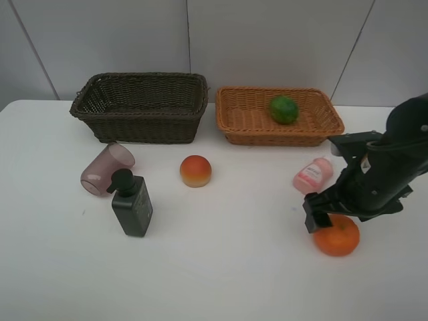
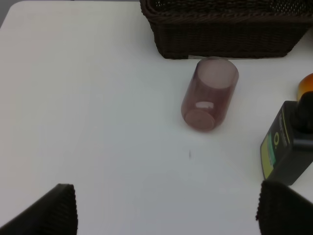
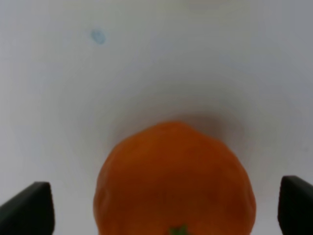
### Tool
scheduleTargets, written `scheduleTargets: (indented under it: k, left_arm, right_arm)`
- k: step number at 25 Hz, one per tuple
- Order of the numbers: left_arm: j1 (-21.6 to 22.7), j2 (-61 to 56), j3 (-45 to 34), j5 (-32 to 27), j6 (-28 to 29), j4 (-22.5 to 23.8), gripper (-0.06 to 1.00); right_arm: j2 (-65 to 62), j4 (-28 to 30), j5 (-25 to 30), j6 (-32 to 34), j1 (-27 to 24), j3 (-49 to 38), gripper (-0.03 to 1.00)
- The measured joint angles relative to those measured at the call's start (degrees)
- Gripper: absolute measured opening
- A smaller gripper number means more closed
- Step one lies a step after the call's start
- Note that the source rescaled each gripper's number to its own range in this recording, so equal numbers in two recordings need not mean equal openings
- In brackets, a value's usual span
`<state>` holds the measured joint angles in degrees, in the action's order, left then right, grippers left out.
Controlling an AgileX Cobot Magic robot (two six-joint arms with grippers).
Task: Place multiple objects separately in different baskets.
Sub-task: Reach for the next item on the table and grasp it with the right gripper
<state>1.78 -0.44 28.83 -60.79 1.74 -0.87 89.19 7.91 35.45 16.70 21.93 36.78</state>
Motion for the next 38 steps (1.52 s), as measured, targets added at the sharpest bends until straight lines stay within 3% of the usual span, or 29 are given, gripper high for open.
scheduleTargets:
  k: [17,30,31,33,35,38]
  left_arm:
    - [0.0,0.0,0.0,0.0,0.0,0.0,0.91]
    - [0.0,0.0,0.0,0.0,0.0,0.0,0.91]
    - [0.0,0.0,0.0,0.0,0.0,0.0,0.91]
    - [0.0,0.0,0.0,0.0,0.0,0.0,0.91]
    - [0.0,0.0,0.0,0.0,0.0,0.0,0.91]
    - [0.0,0.0,0.0,0.0,0.0,0.0,0.91]
  right_arm:
    - [6.8,3.1,-4.0,0.0,0.0,-0.7,1.0]
    - [8.8,4.1,-4.1,0.0,0.0,-0.6,0.99]
    - [9.4,4.2,-4.0,0.0,0.0,-0.6,0.96]
    - [10.2,4.3,-3.8,0.0,0.0,-0.6,0.8]
    - [10.2,4.4,-4.0,0.0,0.0,-0.6,0.49]
    - [10.2,4.5,-4.1,0.0,0.0,-0.6,0.5]
